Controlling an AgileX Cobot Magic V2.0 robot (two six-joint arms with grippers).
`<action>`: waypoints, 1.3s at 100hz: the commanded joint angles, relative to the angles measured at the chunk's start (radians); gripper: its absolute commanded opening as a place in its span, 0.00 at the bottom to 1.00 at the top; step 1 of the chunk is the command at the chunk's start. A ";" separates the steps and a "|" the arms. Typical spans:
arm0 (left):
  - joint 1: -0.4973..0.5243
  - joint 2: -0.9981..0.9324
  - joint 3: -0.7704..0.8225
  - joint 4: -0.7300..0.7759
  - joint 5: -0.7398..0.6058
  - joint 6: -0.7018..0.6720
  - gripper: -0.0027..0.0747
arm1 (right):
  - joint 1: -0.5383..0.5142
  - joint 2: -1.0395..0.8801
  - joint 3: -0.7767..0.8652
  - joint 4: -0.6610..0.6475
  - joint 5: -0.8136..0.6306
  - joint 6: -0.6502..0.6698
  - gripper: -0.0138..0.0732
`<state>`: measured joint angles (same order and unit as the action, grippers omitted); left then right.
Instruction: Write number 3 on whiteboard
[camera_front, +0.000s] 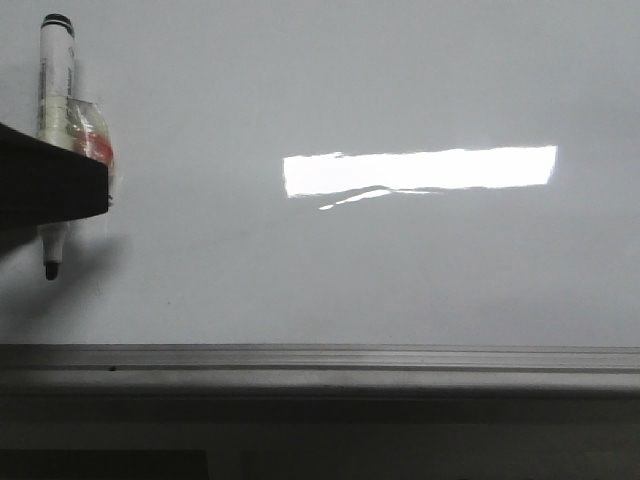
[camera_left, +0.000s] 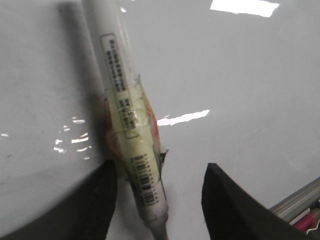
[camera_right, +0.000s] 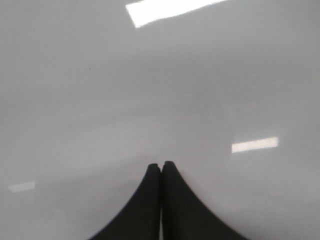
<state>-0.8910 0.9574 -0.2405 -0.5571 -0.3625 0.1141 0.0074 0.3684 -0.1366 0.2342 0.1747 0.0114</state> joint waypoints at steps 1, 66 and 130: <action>-0.003 0.024 -0.026 -0.026 -0.076 -0.007 0.49 | 0.001 0.015 -0.036 0.000 -0.082 -0.002 0.08; -0.003 0.048 -0.051 0.443 -0.062 0.001 0.01 | 0.360 0.168 -0.249 0.004 0.095 -0.084 0.08; -0.003 0.048 -0.065 1.002 -0.079 0.001 0.01 | 0.983 0.631 -0.532 0.004 -0.116 -0.249 0.57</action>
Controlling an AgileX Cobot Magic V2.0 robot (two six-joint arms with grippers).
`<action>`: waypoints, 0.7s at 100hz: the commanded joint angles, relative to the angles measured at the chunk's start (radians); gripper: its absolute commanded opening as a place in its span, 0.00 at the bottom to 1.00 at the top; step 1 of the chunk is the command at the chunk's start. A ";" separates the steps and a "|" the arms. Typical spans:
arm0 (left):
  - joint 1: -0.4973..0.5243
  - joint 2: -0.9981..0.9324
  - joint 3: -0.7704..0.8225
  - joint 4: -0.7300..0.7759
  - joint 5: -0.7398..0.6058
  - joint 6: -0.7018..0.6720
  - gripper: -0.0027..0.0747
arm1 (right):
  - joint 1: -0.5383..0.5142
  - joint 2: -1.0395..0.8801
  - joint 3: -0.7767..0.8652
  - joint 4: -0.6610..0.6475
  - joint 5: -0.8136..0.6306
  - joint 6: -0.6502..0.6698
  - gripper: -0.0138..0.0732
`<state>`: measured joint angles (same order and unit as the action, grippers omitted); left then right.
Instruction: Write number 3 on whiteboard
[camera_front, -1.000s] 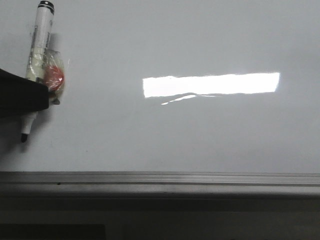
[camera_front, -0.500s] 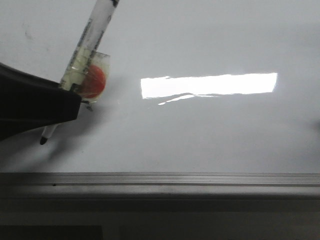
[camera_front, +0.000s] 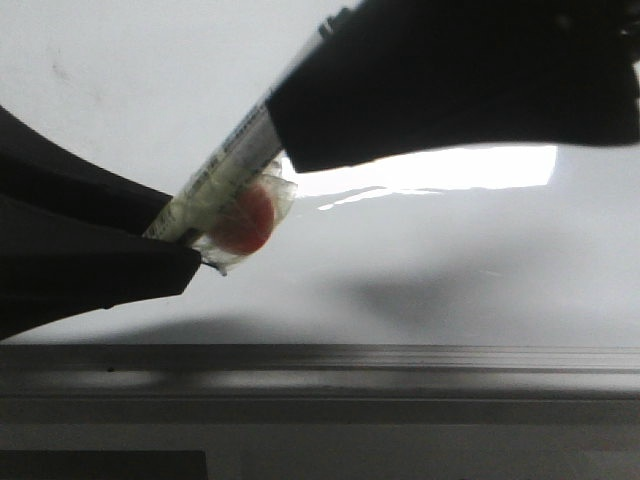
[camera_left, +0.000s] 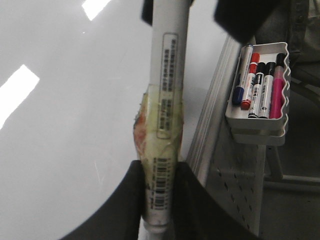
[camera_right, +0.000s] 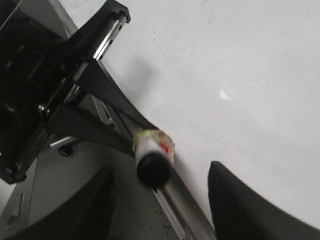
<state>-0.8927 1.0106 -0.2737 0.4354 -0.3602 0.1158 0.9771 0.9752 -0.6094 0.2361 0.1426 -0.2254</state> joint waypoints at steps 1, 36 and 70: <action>-0.001 -0.005 -0.032 0.010 -0.082 -0.001 0.01 | 0.016 0.031 -0.065 0.002 -0.081 -0.012 0.57; -0.001 -0.005 -0.032 0.010 -0.082 -0.001 0.01 | 0.040 0.113 -0.105 0.002 -0.059 -0.012 0.08; -0.001 -0.060 -0.032 -0.090 -0.056 -0.001 0.51 | 0.038 0.113 -0.118 0.002 -0.031 -0.012 0.08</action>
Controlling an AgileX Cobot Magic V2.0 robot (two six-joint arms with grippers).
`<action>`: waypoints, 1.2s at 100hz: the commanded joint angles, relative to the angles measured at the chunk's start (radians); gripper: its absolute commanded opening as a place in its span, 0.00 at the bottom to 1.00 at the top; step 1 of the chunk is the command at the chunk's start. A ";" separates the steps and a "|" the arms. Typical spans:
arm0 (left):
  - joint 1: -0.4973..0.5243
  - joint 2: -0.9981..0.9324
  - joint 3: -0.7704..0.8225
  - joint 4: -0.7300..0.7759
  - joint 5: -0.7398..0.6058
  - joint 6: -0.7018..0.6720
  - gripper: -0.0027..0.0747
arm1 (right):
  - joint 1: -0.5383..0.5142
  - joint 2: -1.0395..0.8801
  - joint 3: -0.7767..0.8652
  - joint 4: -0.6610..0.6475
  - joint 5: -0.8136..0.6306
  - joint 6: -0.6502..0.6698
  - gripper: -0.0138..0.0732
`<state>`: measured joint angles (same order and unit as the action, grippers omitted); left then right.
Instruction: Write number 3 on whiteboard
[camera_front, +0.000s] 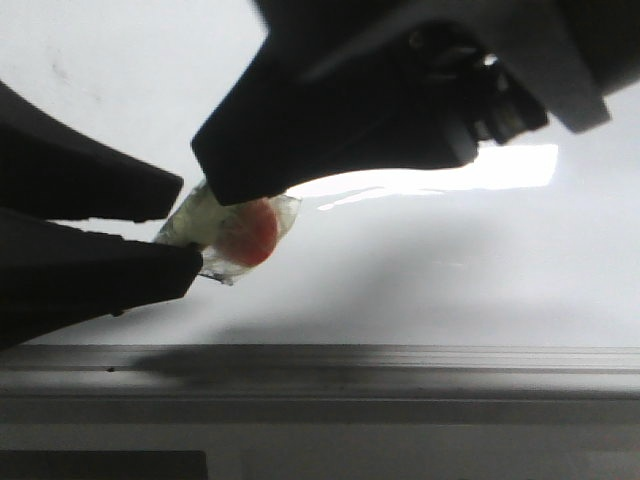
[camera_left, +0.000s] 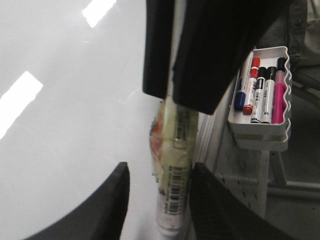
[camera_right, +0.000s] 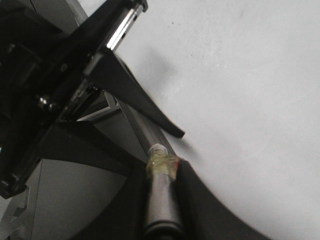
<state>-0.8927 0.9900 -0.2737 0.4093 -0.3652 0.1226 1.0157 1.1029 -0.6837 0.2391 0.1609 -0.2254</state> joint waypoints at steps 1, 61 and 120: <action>-0.001 -0.043 -0.032 -0.072 -0.045 -0.008 0.51 | -0.001 -0.014 -0.049 -0.001 -0.038 -0.012 0.08; -0.001 -0.229 0.010 -0.242 0.081 -0.008 0.51 | -0.221 0.078 -0.380 -0.001 0.246 -0.012 0.08; -0.001 -0.229 0.010 -0.242 0.081 -0.008 0.51 | -0.316 0.135 -0.508 -0.044 0.504 -0.004 0.09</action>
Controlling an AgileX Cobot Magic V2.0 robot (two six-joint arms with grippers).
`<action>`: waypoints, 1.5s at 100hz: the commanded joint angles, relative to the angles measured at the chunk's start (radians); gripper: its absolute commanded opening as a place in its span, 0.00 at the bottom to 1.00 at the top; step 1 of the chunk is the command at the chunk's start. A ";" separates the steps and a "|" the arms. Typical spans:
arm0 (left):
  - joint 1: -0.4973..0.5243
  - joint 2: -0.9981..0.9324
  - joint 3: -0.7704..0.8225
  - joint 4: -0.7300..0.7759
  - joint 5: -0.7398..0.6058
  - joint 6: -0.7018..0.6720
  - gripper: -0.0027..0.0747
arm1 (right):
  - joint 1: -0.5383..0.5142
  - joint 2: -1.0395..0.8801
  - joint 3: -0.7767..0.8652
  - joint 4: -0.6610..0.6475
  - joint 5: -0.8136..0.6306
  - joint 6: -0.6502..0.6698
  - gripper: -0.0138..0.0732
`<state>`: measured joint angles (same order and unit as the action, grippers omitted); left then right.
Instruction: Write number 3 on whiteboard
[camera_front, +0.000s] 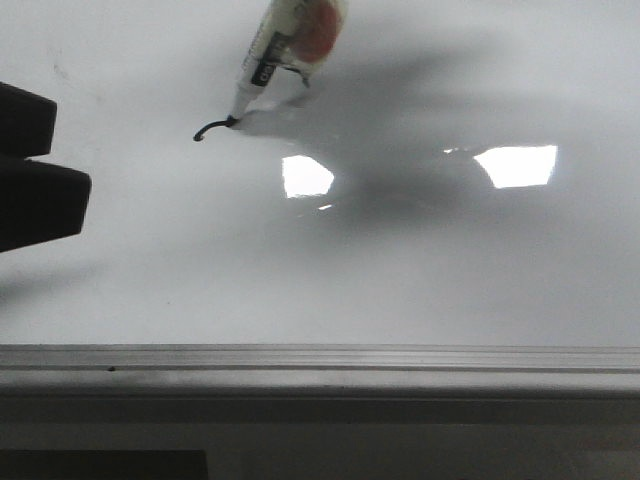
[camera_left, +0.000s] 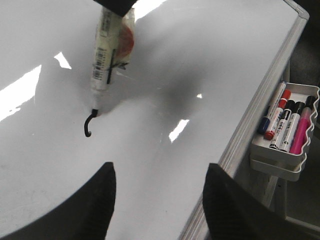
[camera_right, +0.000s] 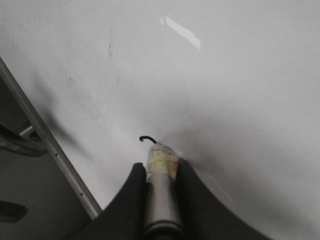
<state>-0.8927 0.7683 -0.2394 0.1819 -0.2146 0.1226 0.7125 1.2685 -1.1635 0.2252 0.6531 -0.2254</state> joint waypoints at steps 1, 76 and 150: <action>-0.001 -0.008 -0.024 -0.015 -0.069 -0.008 0.51 | -0.011 -0.029 -0.025 -0.031 0.021 -0.004 0.09; -0.001 -0.008 -0.024 -0.015 -0.069 -0.008 0.51 | 0.116 0.081 0.008 -0.081 -0.053 0.076 0.09; -0.001 0.135 -0.024 -0.088 -0.193 -0.025 0.28 | 0.269 0.002 -0.011 -0.051 -0.047 0.076 0.09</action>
<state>-0.8927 0.9050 -0.2394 0.1137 -0.3164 0.1095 0.9805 1.3042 -1.1372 0.1745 0.6461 -0.1413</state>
